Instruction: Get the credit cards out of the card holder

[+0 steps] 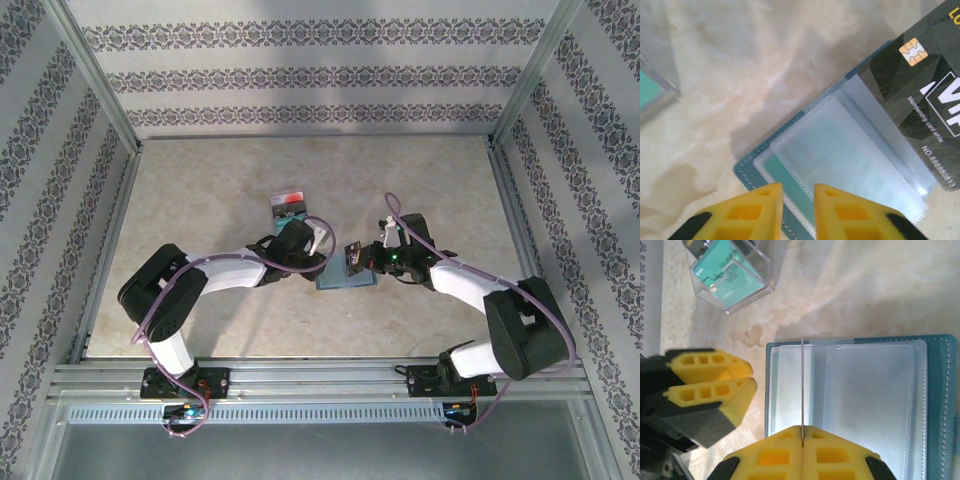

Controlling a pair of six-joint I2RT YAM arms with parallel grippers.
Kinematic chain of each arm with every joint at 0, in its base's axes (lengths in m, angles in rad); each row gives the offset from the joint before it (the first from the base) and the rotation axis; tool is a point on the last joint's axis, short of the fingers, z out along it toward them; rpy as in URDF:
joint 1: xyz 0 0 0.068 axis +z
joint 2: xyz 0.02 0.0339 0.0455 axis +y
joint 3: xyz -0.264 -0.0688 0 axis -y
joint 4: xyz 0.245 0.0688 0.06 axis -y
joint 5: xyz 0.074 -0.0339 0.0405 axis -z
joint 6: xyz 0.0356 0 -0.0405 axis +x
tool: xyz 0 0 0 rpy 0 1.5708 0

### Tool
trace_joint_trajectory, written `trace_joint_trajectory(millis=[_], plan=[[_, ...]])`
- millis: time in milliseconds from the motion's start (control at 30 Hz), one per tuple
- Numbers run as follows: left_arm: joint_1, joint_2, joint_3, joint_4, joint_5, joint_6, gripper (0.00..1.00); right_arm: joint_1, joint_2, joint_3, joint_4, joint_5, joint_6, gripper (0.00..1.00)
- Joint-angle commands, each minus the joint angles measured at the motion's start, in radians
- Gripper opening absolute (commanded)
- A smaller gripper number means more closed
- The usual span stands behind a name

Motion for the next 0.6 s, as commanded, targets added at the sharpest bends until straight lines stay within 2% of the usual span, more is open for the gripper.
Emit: trace_joint_trajectory(millis=[0, 100, 233, 400, 567], plan=[[0.029, -0.081, 0.006, -0.066, 0.014, 0.049, 0.36, -0.004, -0.054, 0.05, -0.136, -0.017, -0.133, 0.01], [0.065, -0.137, 0.032, -0.111, 0.129, 0.114, 0.54, 0.012, -0.104, 0.08, -0.176, -0.114, -0.21, 0.01], [0.086, -0.191, 0.094, -0.222, 0.296, 0.251, 0.7, 0.032, -0.164, 0.107, -0.219, -0.22, -0.293, 0.01], [0.088, -0.224, 0.129, -0.289, 0.43, 0.349, 0.73, 0.037, -0.211, 0.112, -0.217, -0.35, -0.341, 0.0], [0.093, -0.235, 0.125, -0.275, 0.551, 0.355, 0.72, 0.04, -0.211, 0.115, -0.22, -0.419, -0.371, 0.0]])
